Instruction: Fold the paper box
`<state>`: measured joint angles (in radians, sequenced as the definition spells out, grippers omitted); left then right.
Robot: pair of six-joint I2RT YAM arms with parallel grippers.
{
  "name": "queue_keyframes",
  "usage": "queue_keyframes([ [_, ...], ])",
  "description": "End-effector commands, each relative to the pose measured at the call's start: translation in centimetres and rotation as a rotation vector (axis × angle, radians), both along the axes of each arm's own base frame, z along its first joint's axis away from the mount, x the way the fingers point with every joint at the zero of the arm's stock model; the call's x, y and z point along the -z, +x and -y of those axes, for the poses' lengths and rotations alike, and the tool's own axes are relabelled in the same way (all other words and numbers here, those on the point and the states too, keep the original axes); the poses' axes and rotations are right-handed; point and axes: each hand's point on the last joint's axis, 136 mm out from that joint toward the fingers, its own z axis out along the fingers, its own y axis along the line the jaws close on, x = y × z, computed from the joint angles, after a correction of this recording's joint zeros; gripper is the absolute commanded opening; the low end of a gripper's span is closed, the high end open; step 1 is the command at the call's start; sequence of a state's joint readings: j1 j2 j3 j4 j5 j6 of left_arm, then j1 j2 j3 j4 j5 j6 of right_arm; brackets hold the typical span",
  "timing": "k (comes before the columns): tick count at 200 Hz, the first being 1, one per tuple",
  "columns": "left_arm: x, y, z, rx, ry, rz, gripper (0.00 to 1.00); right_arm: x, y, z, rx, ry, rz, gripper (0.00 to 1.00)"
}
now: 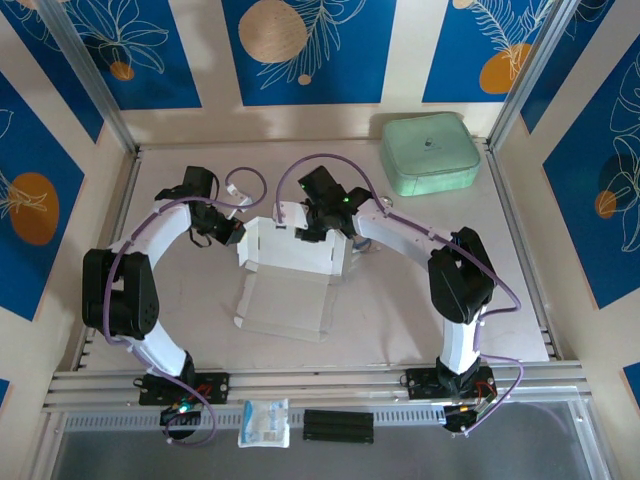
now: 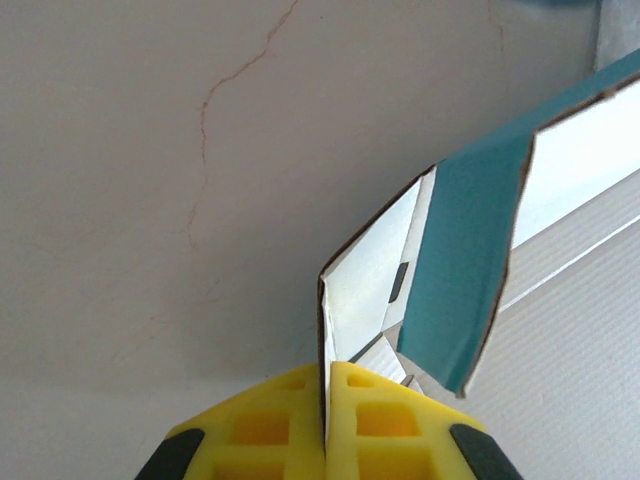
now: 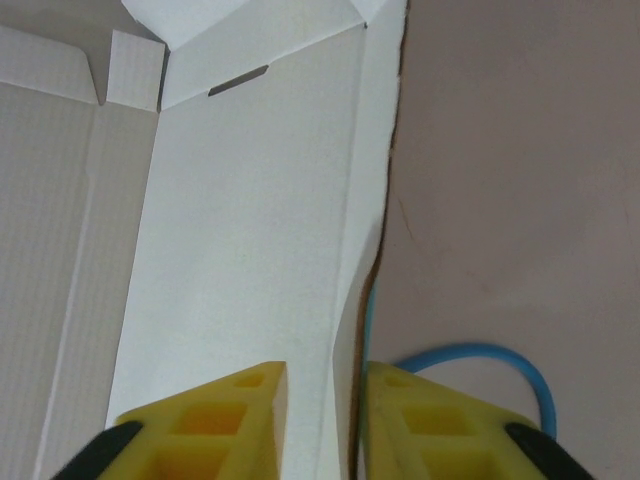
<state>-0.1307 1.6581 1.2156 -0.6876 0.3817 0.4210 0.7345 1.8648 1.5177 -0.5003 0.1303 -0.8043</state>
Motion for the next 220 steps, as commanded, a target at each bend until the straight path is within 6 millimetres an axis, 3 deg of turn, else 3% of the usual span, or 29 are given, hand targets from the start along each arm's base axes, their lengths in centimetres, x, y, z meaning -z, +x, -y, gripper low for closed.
queue_keyframes([
  [1, -0.5, 0.1, -0.2, 0.006, 0.007, 0.024, 0.00, 0.4, 0.1, -0.2, -0.004, -0.007, -0.027, 0.26],
  [56, -0.6, 0.1, -0.2, 0.002, 0.005, 0.025, 0.00, -0.3, 0.4, -0.6, 0.003, 0.003, 0.004, 0.15],
  [80, -0.9, 0.2, -0.1, -0.005, -0.006, 0.037, 0.00, -0.9, 1.1, -0.6, 0.020, 0.002, 0.045, 0.06],
  [102, -1.6, 0.3, 0.2, -0.017, -0.022, 0.055, 0.00, -1.4, 2.0, -0.5, 0.025, -0.025, 0.126, 0.04],
  [114, -2.2, 0.4, 0.1, -0.037, -0.026, 0.074, 0.12, -1.7, 2.5, -0.3, 0.025, -0.034, 0.173, 0.03],
  [147, -5.0, 0.3, -0.5, -0.187, -0.065, 0.130, 0.29, -3.2, 3.4, -0.4, 0.022, -0.016, 0.270, 0.03],
  [183, -9.1, -0.3, -2.2, -0.444, -0.142, 0.203, 0.53, -2.6, 3.4, -0.7, -0.010, -0.026, 0.339, 0.03],
  [199, -10.1, -0.1, -3.9, -0.602, -0.140, 0.172, 0.56, -2.8, 3.6, -1.1, -0.015, -0.016, 0.406, 0.04],
  [220, -9.5, -0.2, -5.3, -0.710, -0.088, 0.030, 0.56, -3.4, 3.8, -1.5, -0.030, -0.008, 0.516, 0.04],
])
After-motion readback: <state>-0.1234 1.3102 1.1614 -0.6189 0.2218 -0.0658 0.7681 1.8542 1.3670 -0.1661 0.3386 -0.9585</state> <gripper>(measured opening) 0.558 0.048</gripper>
